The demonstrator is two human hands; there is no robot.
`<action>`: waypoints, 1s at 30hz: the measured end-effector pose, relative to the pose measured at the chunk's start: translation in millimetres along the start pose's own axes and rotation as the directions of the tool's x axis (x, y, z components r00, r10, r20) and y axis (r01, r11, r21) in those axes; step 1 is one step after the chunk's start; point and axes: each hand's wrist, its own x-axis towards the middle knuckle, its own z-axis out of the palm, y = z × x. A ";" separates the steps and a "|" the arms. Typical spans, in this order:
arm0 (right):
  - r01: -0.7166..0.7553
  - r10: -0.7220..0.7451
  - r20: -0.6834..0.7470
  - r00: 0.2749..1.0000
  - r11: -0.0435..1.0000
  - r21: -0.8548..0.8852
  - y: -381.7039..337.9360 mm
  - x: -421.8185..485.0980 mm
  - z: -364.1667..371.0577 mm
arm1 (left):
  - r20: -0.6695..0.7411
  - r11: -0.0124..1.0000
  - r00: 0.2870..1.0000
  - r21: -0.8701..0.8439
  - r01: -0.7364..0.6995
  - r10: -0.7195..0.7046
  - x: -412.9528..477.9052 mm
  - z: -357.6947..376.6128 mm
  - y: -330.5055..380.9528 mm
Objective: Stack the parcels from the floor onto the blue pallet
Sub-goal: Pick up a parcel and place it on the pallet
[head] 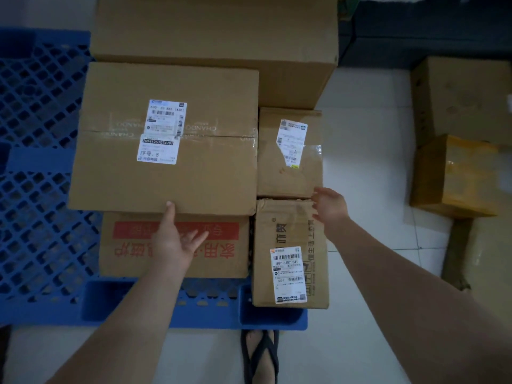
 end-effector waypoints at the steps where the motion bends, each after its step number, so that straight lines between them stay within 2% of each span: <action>1: -0.008 0.008 -0.024 1.000 0.999 -0.031 4.7 7.4 -8.2 | 0.051 0.999 0.998 -0.014 0.045 -0.044 -5.5 6.3 -12.1; 4: -0.096 0.095 -0.027 0.995 0.994 -0.055 15.3 31.3 -21.5 | 0.172 0.986 0.973 -0.045 0.162 -0.152 -13.0 23.4 -40.7; 7: -0.152 0.155 0.029 0.988 0.985 -0.079 20.8 56.5 -16.0 | 0.254 0.974 0.950 -0.084 0.210 -0.183 -9.3 36.8 -56.5; 10: -0.078 0.084 0.030 0.996 0.983 -0.168 29.4 76.4 -3.6 | 0.292 0.973 0.942 -0.110 0.204 -0.165 -0.9 45.8 -61.3; 14: -0.006 0.018 0.053 0.998 0.976 -0.220 36.3 79.7 -0.6 | 0.298 0.976 0.944 -0.121 0.181 -0.138 2.1 50.8 -58.5; 18: -0.007 0.032 0.111 0.993 0.976 -0.218 35.9 77.7 1.1 | 0.295 0.981 0.952 -0.148 0.126 -0.078 -3.1 49.4 -53.5; 23: -0.047 0.074 0.107 0.991 0.971 -0.234 32.5 74.7 3.6 | 0.282 0.981 0.958 -0.166 0.105 -0.054 -5.8 52.5 -50.3; 27: -0.007 0.104 0.184 0.977 0.886 -0.464 24.8 57.7 -2.0 | 0.207 0.981 0.976 -0.160 0.106 -0.072 -14.9 60.1 -55.7; 30: 0.049 0.152 0.251 0.956 0.761 -0.647 9.0 34.1 -26.3 | 0.136 0.992 0.983 0.021 0.121 -0.123 -41.3 77.4 -70.0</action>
